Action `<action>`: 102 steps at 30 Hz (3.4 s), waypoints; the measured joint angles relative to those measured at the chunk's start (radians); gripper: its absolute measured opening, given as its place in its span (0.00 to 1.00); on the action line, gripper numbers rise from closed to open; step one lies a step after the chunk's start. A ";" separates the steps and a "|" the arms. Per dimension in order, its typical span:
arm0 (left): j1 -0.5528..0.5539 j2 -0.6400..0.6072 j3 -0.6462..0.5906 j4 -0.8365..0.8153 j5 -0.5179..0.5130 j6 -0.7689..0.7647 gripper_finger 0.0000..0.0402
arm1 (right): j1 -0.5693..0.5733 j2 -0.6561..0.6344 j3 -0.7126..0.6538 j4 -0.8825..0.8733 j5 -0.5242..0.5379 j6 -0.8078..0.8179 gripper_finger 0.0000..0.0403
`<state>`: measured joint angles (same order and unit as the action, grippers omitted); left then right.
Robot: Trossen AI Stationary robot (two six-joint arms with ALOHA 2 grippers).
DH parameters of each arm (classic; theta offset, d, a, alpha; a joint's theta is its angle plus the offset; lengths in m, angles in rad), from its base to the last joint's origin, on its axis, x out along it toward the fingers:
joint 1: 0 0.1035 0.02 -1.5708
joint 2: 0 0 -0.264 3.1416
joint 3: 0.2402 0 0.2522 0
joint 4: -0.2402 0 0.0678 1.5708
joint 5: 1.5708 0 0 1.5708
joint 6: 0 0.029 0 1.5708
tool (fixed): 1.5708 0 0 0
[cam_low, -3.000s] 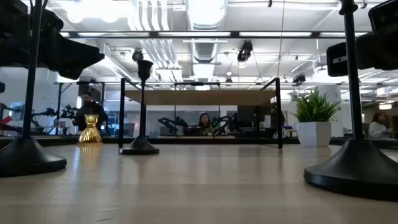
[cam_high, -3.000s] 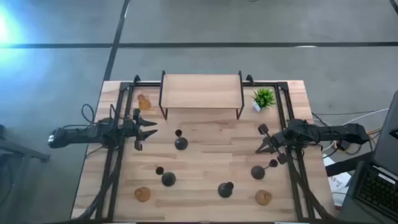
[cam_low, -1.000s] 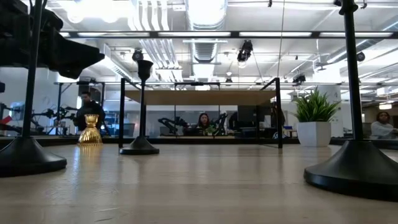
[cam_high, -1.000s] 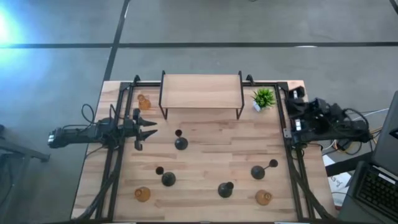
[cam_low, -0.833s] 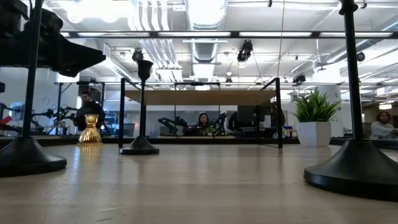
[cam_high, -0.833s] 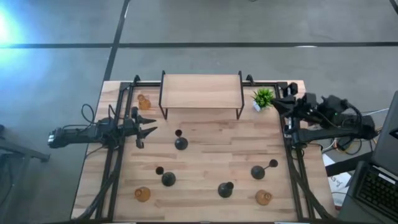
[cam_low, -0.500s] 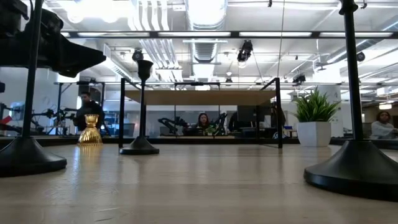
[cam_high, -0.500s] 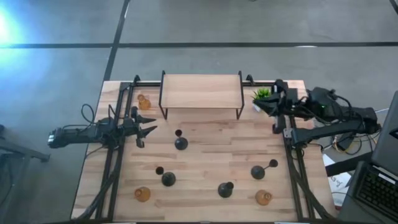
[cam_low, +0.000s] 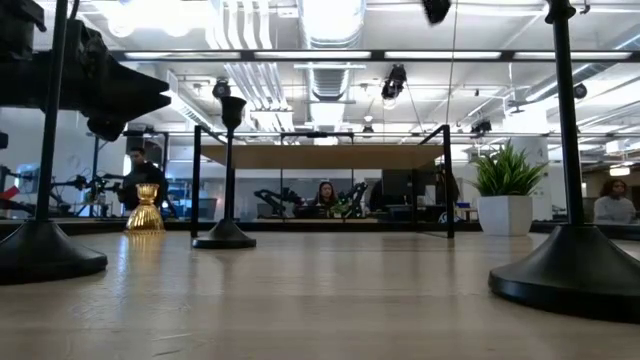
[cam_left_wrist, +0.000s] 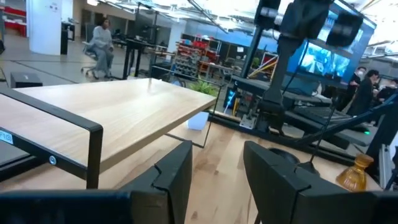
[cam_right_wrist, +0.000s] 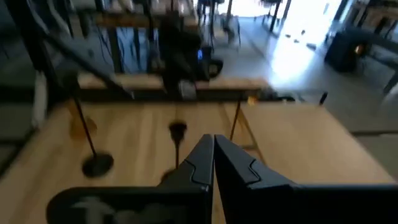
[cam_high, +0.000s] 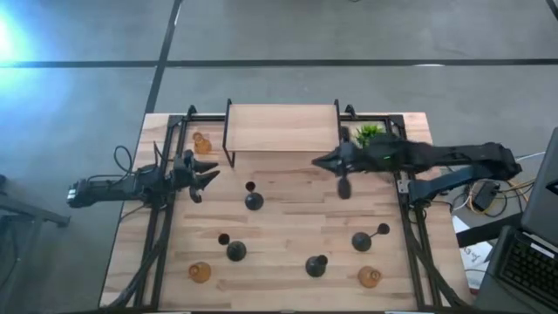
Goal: Pick & Place candle stick holders
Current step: Put the black candle holder on the shelf
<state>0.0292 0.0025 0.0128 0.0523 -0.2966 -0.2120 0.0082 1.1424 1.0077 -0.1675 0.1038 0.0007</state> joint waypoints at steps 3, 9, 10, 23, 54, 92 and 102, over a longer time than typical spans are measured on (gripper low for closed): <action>0.000 0.000 0.000 0.004 -0.001 0.000 0.37 | -0.002 0.088 -0.027 0.039 0.000 -0.003 0.02; 0.000 0.000 0.000 0.005 -0.001 -0.001 0.37 | -0.003 0.257 -0.044 0.163 -0.003 -0.009 0.02; 0.000 0.000 0.000 0.005 -0.001 -0.002 0.37 | -0.003 0.286 -0.044 0.184 -0.003 -0.007 0.02; 0.000 0.001 -0.001 0.036 0.000 -0.116 0.37 | -0.002 0.547 0.010 0.306 -0.060 0.033 0.02; 0.000 0.002 -0.001 0.044 -0.020 -0.126 0.37 | -0.018 0.923 0.412 0.221 -0.156 0.020 0.38; 0.000 0.012 -0.001 0.052 -0.020 -0.124 0.37 | -0.206 0.484 0.569 -0.313 -0.156 0.045 0.02; 0.000 0.013 -0.001 0.052 -0.020 -0.124 0.37 | -0.379 0.405 0.576 -0.412 -0.194 0.051 0.02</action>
<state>0.0295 0.0158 0.0116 0.1047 -0.3168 -0.3363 -0.3706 1.5469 1.5837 -0.5793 -0.0897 0.0514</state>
